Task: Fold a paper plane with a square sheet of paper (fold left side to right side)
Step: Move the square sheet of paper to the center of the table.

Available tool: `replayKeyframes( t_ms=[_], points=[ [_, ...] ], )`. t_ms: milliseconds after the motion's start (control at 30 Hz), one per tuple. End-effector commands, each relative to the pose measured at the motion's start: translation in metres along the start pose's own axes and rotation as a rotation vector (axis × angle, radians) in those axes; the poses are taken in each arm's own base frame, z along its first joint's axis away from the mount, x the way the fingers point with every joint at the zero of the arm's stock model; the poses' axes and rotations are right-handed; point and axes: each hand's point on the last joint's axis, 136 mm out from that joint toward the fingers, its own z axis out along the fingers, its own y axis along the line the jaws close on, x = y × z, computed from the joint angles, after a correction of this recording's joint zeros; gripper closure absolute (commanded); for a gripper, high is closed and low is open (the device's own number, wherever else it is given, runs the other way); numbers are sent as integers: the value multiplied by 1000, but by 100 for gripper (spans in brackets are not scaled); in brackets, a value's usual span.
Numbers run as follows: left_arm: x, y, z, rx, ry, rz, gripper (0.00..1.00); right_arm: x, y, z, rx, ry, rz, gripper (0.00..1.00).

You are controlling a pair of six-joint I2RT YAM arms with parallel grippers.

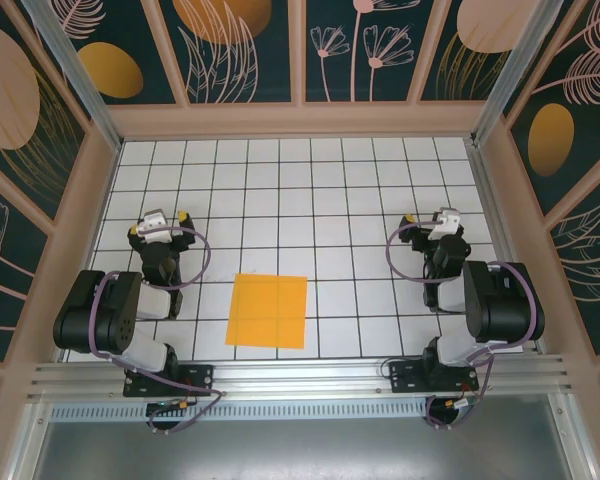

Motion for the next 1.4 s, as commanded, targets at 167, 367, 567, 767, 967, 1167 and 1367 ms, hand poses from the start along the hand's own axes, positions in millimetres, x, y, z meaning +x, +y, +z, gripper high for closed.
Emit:
replayKeyframes(
  t_ms=[167, 367, 567, 767, 967, 1167, 1367],
  points=[
    [-6, -1, 2, 11, -16, -21, 2, -10, 3, 3, -29, -30, -8, 1],
    [-5, -2, 2, 12, -12, -21, 1, -10, 2, 2, -36, -30, -2, 1],
    [-7, 0, 1, 5, -21, -23, 1, -10, 3, 2, -37, -31, -2, 1],
    [-24, 0, -10, 17, -52, -27, 1, -21, 2, 0, -6, -37, -8, 2],
    [-42, -1, -11, -10, 113, -203, 1, -52, 19, -15, 17, 6, 53, 1],
    [-20, -61, -25, 164, 436, -302, 2, -67, 58, -29, 9, 196, 168, 1],
    [16, -124, -80, 301, 726, -227, 1, -53, 91, -39, -29, 357, 230, 1]
  ],
)
